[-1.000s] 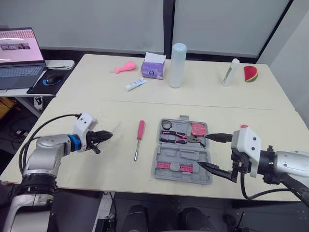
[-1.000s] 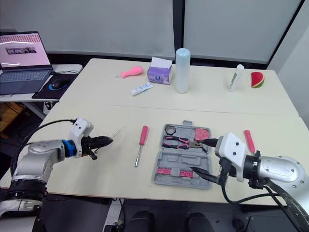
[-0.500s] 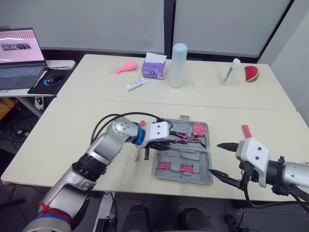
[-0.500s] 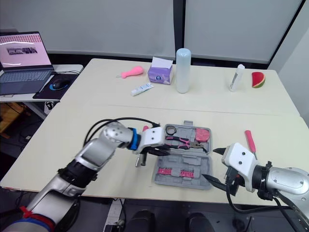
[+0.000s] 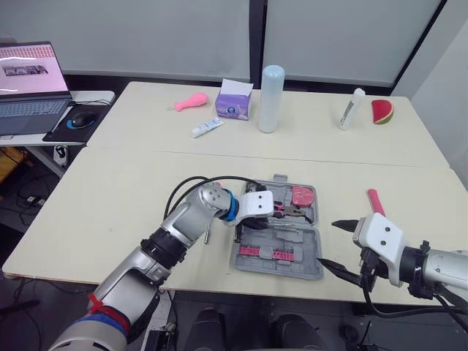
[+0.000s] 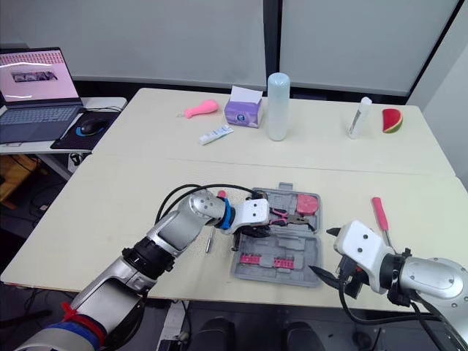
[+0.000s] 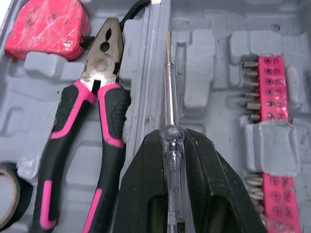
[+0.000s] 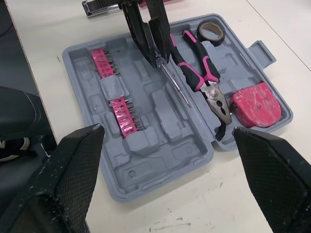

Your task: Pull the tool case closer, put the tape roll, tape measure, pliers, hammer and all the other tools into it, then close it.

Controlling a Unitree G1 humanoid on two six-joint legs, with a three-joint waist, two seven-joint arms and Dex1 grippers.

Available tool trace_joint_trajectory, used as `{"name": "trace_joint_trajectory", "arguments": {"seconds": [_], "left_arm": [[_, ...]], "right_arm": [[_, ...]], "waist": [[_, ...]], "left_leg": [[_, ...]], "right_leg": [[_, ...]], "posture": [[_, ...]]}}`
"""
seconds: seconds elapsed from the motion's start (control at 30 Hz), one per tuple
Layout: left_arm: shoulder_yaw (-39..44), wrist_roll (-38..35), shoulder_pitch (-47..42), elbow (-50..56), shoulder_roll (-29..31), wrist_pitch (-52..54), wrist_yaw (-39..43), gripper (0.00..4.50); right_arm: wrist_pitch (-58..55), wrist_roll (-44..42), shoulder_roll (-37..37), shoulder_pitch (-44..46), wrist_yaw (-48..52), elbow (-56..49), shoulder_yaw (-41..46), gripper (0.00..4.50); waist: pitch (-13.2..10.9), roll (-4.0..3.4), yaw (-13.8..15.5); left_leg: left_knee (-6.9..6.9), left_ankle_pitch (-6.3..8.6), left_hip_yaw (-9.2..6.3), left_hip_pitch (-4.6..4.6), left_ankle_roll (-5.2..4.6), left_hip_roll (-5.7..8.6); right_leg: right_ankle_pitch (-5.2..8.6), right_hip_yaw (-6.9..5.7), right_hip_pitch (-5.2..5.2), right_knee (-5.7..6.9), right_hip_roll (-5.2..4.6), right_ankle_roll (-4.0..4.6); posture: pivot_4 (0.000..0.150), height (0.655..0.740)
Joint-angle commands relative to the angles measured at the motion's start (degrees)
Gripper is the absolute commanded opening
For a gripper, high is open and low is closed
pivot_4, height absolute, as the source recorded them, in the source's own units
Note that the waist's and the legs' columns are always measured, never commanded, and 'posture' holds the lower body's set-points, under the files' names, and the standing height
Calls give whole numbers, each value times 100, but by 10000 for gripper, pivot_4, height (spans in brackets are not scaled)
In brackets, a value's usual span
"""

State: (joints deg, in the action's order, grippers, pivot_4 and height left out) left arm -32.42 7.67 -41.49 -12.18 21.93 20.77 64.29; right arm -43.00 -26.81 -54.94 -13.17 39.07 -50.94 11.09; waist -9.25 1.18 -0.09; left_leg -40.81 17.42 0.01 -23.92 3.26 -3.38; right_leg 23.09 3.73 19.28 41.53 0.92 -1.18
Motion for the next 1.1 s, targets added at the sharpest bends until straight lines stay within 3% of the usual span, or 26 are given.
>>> {"name": "trace_joint_trajectory", "arguments": {"seconds": [0.03,0.73,1.1], "left_arm": [[-69,79,-59,21,-84,-134,5,2014],[-49,351,-196,-588,-416,-749,-37,2014],[396,87,-198,92,-317,-293,-71,37759]], "right_arm": [[96,117,13,-58,0,-103,42,45000],[-168,55,-19,-8,46,-287,152,45000],[-390,-54,41,95,-19,-433,210,45000]], "waist": [[0,0,-1],[0,0,1],[0,0,0]], "left_leg": [[0,0,0,0,0,0],[0,-1,0,0,1,2],[0,-2,0,-1,3,2]], "right_leg": [[0,0,0,0,0,0],[0,0,-1,0,0,0],[0,0,-2,0,0,0]], "posture": [[1500,7002],[1500,7002],[1500,7002]]}}
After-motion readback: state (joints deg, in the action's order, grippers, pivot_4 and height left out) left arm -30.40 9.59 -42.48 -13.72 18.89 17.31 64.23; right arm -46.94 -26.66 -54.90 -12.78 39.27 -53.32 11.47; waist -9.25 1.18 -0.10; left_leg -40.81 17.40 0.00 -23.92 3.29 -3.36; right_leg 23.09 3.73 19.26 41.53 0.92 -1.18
